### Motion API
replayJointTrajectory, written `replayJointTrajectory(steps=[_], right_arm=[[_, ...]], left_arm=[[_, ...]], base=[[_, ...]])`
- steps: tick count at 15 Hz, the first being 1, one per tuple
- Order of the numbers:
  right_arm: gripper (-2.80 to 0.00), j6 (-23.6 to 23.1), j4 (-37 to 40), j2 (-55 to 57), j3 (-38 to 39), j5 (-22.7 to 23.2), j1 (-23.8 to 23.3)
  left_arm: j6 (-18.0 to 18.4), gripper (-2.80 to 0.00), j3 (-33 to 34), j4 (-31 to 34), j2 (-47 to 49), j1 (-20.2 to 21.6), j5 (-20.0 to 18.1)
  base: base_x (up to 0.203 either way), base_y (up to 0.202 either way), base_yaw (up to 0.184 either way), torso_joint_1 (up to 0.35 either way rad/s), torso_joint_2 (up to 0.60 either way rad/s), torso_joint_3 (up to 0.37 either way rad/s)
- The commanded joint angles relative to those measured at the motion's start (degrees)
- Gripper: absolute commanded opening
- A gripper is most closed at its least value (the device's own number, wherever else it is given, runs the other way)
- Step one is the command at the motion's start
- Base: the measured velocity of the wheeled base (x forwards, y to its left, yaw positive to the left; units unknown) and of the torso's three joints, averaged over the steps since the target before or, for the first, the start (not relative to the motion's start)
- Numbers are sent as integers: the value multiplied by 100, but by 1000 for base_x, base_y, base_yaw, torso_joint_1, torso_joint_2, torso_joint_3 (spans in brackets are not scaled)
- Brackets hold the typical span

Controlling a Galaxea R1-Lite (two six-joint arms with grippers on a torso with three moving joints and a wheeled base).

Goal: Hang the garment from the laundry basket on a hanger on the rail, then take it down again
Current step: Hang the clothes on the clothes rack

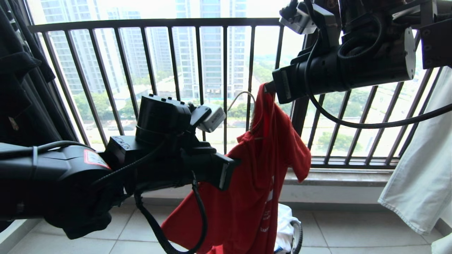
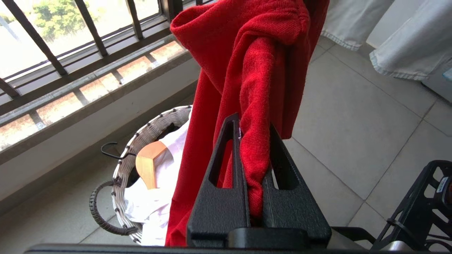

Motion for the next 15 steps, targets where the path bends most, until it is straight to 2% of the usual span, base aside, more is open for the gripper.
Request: replayJointTrajectory(steps=[1, 3, 7, 9, 12, 15], right_arm=[[-280, -107, 9, -114, 152, -20, 86], [-280, -130, 8, -248, 193, -86, 81], [-280, -267, 7, -414, 248, -341, 73], [-280, -428, -2, -361, 255, -847, 83], [-280, -603, -16, -199, 193, -1514, 215], [-280, -605, -18, -111, 162, -1731, 420]], left_arm=[[-80, -280, 13, -411, 147, 0, 29], [-201, -280, 58, -699, 190, 0, 94], [-257, -280, 52, -858, 227, -8, 322], [-399, -280, 81, -1158, 234, -42, 376], [-483, -280, 134, -1375, 228, -286, 715], [-491, -280, 155, -1416, 213, -532, 1025]], base=[[0, 0, 0, 0, 0, 0], [0, 0, 0, 0, 0, 0], [0, 0, 0, 0, 0, 0], [0, 0, 0, 0, 0, 0], [0, 0, 0, 0, 0, 0], [0, 0, 0, 0, 0, 0]])
